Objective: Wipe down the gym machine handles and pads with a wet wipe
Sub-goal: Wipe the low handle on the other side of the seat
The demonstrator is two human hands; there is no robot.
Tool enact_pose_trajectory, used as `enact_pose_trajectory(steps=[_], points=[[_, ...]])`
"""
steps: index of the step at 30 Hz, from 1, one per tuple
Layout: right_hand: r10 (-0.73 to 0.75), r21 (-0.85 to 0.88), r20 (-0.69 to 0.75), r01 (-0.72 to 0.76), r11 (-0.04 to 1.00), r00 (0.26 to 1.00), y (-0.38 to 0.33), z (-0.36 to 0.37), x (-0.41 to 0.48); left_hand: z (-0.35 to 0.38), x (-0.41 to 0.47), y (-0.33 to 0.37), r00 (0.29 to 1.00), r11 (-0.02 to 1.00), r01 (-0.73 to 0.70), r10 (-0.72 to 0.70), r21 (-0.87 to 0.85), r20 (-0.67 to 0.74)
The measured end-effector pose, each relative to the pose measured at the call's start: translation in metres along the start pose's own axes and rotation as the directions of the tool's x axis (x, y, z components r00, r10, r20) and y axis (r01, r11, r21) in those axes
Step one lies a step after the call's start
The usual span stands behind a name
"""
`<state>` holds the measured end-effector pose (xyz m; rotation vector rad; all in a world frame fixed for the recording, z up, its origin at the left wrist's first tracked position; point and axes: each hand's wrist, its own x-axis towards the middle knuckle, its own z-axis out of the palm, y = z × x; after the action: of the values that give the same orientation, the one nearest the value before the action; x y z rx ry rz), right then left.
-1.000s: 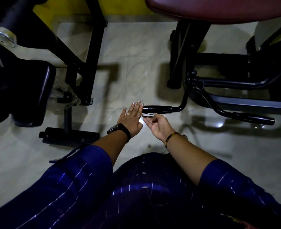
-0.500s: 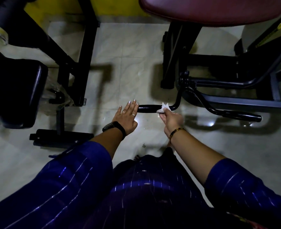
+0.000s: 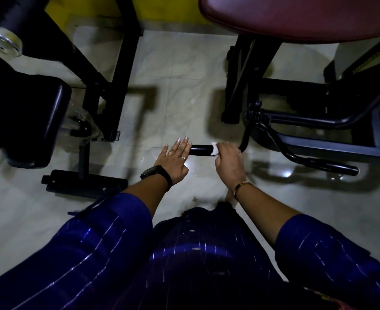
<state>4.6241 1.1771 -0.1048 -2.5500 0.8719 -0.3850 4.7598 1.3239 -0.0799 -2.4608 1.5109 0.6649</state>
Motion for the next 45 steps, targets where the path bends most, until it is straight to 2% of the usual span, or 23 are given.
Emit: enact_pose_trajectory(steps=[4, 8, 10, 12, 13, 14, 15, 16, 17, 19, 21, 23, 26, 28, 30, 32, 35, 38, 40, 42, 43, 45], points=[[0.146, -0.089, 0.31, -0.124, 0.988, 0.94, -0.023, -0.005, 0.02, -0.001, 0.002, -0.003, 1.0, 1.0, -0.022, 0.022, -0.009, -0.004], [0.119, -0.147, 0.519, -0.048, 0.988, 0.847, -0.047, -0.002, 0.047, -0.001, 0.0, -0.005, 1.0, 1.0, -0.019, 0.02, -0.015, 0.014], [0.047, -0.116, 0.562, 0.022, 0.993, 0.826, -0.059, 0.002, 0.048, -0.003, 0.001, 0.0, 0.999, 0.991, 0.033, -0.031, -0.133, 0.015], [-0.041, -0.066, 0.536, 0.091, 0.994, 0.843, -0.063, 0.003, 0.04, -0.002, 0.007, 0.005, 0.993, 0.898, 0.118, -0.114, -0.424, 0.034], [-0.073, -0.047, 0.518, 0.113, 0.992, 0.852, -0.061, 0.003, 0.033, -0.002, 0.01, 0.008, 0.986, 0.769, 0.161, -0.149, -0.618, 0.072], [-0.103, -0.039, 0.504, 0.142, 0.989, 0.858, -0.055, 0.002, 0.026, -0.001, 0.014, 0.01, 0.975, 0.578, 0.21, -0.182, -0.789, 0.126], [-0.14, -0.04, 0.487, 0.182, 0.983, 0.862, -0.046, 0.002, 0.017, -0.002, 0.017, 0.012, 0.955, 0.349, 0.259, -0.229, -0.901, 0.186], [-0.181, -0.048, 0.464, 0.228, 0.972, 0.867, -0.035, 0.0, 0.009, -0.006, 0.02, 0.014, 0.921, 0.123, 0.307, -0.289, -0.944, 0.262], [-0.22, -0.069, 0.441, 0.277, 0.958, 0.87, -0.023, -0.002, 0.002, -0.01, 0.022, 0.015, 0.88, -0.1, 0.325, -0.333, -0.941, 0.339], [-0.247, -0.128, 0.379, 0.315, 0.94, 0.892, -0.001, -0.005, -0.005, -0.016, 0.026, 0.014, 0.827, -0.436, 0.263, -0.357, -0.861, 0.433], [-0.196, -0.161, 0.312, 0.255, 0.953, 0.93, 0.009, -0.005, -0.002, -0.019, 0.029, 0.013, 0.828, -0.57, 0.202, -0.335, -0.796, 0.45], [-0.098, -0.181, 0.29, 0.155, 0.971, 0.952, 0.001, -0.003, 0.009, -0.022, 0.027, 0.011, 0.831, -0.611, 0.178, -0.326, -0.771, 0.45], [0.002, -0.176, 0.367, 0.068, 0.982, 0.93, -0.031, 0.0, 0.033, -0.022, 0.026, 0.01, 0.807, -0.635, 0.16, -0.357, -0.756, 0.471], [-0.058, -0.145, 0.464, 0.141, 0.979, 0.884, -0.052, 0.004, 0.046, -0.023, 0.025, 0.012, 0.806, -0.657, 0.16, -0.344, -0.737, 0.482], [-0.183, -0.097, 0.55, 0.28, 0.955, 0.815, -0.066, 0.008, 0.052, -0.021, 0.025, 0.01, 0.81, -0.683, 0.137, -0.34, -0.718, 0.478], [-0.299, -0.068, 0.585, 0.413, 0.908, 0.754, -0.07, 0.011, 0.049, -0.019, 0.023, 0.008, 0.809, -0.695, 0.139, -0.331, -0.706, 0.486], [-0.386, -0.069, 0.604, 0.528, 0.846, 0.697, -0.062, 0.01, 0.042, -0.017, 0.02, 0.007, 0.824, -0.712, 0.15, -0.293, -0.686, 0.485], [-0.531, -0.094, 0.56, 0.685, 0.722, 0.636, -0.054, 0.01, 0.043, -0.013, 0.018, 0.005, 0.836, -0.702, 0.179, -0.26, -0.689, 0.482], [-0.63, -0.152, 0.545, 0.805, 0.574, 0.553, -0.055, 0.015, 0.049, -0.008, 0.019, 0.002, 0.839, -0.716, 0.173, -0.252, -0.677, 0.481], [-0.647, -0.2, 0.581, 0.857, 0.475, 0.494, -0.065, 0.016, 0.058, -0.009, 0.02, 0.0, 0.826, -0.74, 0.175, -0.248, -0.649, 0.506], [-0.618, -0.202, 0.626, 0.864, 0.461, 0.476, -0.073, 0.014, 0.062, -0.009, 0.021, 0.0, 0.823, -0.732, 0.177, -0.256, -0.658, 0.506], [-0.465, -0.217, 0.738, 0.825, 0.522, 0.489, -0.084, 0.015, 0.068, -0.007, 0.024, 0.0, 0.82, -0.704, 0.173, -0.284, -0.689, 0.497]])
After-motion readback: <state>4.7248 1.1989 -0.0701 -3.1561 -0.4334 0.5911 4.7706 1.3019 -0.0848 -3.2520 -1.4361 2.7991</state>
